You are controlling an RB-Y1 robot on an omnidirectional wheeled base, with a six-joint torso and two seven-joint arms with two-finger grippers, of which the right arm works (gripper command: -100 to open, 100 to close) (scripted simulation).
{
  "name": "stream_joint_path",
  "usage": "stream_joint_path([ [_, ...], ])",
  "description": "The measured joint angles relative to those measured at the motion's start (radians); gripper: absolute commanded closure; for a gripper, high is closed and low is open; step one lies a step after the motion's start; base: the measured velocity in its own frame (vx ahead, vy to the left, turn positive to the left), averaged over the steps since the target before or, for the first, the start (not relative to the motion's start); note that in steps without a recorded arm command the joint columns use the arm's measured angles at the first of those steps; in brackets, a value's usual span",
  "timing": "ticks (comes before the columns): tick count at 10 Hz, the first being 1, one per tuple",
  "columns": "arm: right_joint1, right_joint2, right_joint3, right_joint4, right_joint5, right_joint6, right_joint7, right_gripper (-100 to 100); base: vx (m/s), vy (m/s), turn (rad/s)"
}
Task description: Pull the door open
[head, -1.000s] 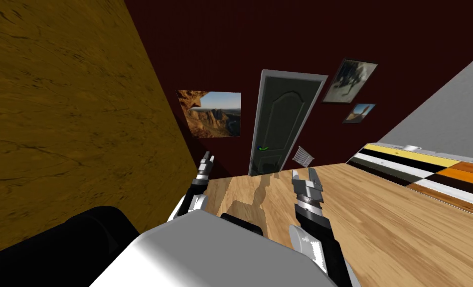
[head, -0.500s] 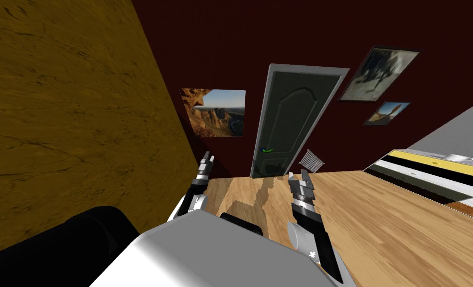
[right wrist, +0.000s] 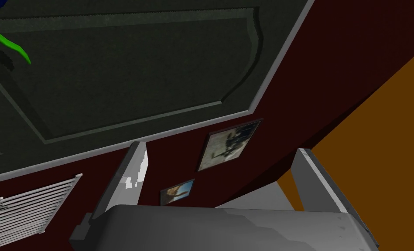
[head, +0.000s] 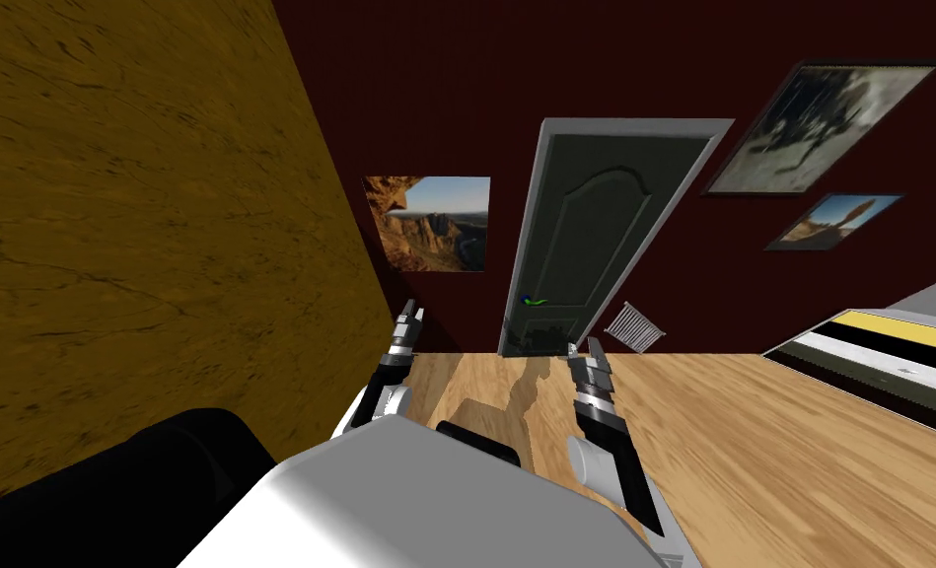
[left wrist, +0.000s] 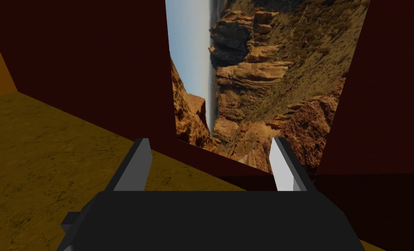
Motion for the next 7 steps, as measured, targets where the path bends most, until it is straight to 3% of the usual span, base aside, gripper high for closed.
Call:
stream_joint_path([
  [7, -0.078, -0.027, -0.014, 0.172, -0.002, -0.032, 0.000, -100, 0.047, -0.050, 0.103],
])
